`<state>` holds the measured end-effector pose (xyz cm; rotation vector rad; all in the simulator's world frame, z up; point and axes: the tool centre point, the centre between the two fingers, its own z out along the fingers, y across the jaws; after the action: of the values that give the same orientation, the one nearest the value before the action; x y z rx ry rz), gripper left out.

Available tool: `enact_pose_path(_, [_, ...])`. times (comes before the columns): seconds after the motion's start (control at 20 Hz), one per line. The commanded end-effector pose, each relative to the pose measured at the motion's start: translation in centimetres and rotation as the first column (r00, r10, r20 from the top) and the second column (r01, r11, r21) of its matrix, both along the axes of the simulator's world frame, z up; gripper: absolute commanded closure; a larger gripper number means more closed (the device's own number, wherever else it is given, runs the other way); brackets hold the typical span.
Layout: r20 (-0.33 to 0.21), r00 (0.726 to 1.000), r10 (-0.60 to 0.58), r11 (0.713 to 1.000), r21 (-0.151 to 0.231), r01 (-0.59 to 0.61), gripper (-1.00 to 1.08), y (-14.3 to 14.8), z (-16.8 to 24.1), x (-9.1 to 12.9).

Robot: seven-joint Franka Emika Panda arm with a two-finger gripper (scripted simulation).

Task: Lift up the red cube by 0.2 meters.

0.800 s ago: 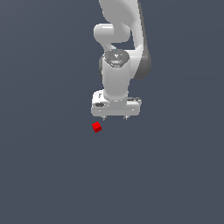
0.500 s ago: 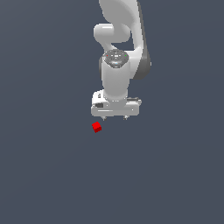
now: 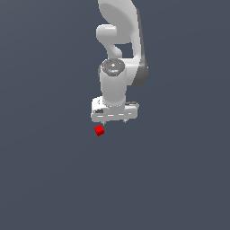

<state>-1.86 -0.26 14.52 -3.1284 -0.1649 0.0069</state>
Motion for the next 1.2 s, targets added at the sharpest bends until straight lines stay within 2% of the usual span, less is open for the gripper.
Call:
enact_pose_path(0.0, [0.0, 0.999, 0.038, 0.999, -0.001, -0.038, -0.92, -0.7, -1.2, -0.5])
enact_pose_path(0.3, [0.002, 0.988, 0.154, 0.988, -0.002, -0.154, -0.92, -3.1, -4.7, -1.8])
enact_pose_path(0.65, [0.004, 0.959, 0.284, 0.959, -0.005, -0.284, -0.92, -6.0, -8.7, -2.7])
enact_pose_path(1.15, [0.005, 0.922, 0.386, 0.922, -0.008, -0.386, -0.92, -8.5, -12.1, -3.1])
